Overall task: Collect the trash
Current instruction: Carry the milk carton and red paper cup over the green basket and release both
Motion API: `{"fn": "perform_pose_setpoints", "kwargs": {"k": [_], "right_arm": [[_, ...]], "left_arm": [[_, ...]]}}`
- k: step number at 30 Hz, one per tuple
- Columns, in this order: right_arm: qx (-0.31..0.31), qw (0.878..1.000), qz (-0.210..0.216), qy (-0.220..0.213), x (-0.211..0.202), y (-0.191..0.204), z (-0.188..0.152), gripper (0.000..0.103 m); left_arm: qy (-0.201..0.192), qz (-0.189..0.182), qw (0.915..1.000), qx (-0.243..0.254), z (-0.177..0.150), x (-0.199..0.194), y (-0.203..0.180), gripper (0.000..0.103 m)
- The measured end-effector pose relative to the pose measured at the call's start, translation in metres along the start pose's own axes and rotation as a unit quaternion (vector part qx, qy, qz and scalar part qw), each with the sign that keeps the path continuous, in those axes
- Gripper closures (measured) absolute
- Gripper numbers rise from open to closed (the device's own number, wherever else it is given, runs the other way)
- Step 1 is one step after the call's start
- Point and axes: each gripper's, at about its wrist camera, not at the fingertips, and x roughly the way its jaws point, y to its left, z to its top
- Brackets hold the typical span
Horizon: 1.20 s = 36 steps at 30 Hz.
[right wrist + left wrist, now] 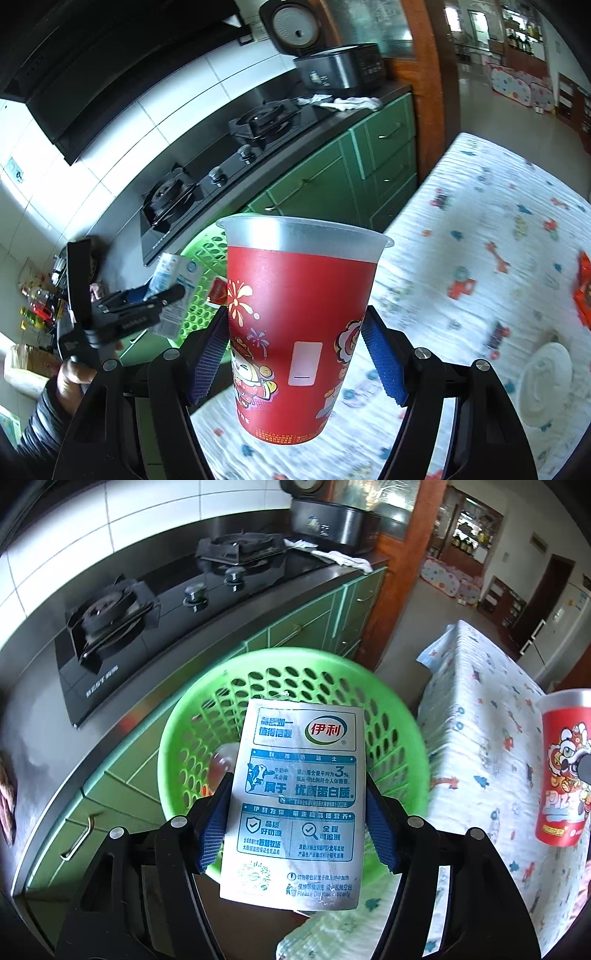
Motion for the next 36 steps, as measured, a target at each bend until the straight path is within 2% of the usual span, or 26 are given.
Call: {"fn": "perform_pose_setpoints", "kwargs": {"k": [2, 4, 16, 25, 29, 36], "right_arm": [[-0.007, 1.000, 0.004, 0.005, 0.009, 0.011, 0.003, 0.034], [-0.011, 1.000, 0.007, 0.007, 0.017, 0.018, 0.006, 0.034], [-0.045, 0.998, 0.014, 0.047, 0.092, 0.065, 0.029, 0.034], [-0.036, 0.997, 0.014, 0.068, 0.144, 0.085, 0.035, 0.033], [-0.031, 0.997, 0.028, 0.063, 0.147, 0.087, 0.035, 0.027], [-0.046, 0.998, 0.012, 0.039, 0.119, 0.084, 0.030, 0.027]], "left_arm": [[0.000, -0.002, 1.0000, -0.008, -0.003, 0.001, 0.006, 0.028], [-0.001, -0.002, 0.9999, -0.011, -0.005, 0.002, 0.013, 0.027], [-0.003, -0.009, 0.9989, -0.045, -0.016, -0.003, 0.049, 0.024], [-0.016, -0.010, 0.9977, -0.066, -0.021, -0.018, 0.074, 0.020], [-0.017, -0.007, 0.9976, -0.066, -0.023, -0.022, 0.081, 0.020], [-0.020, -0.012, 0.9975, -0.067, -0.019, -0.024, 0.084, 0.020]]}}
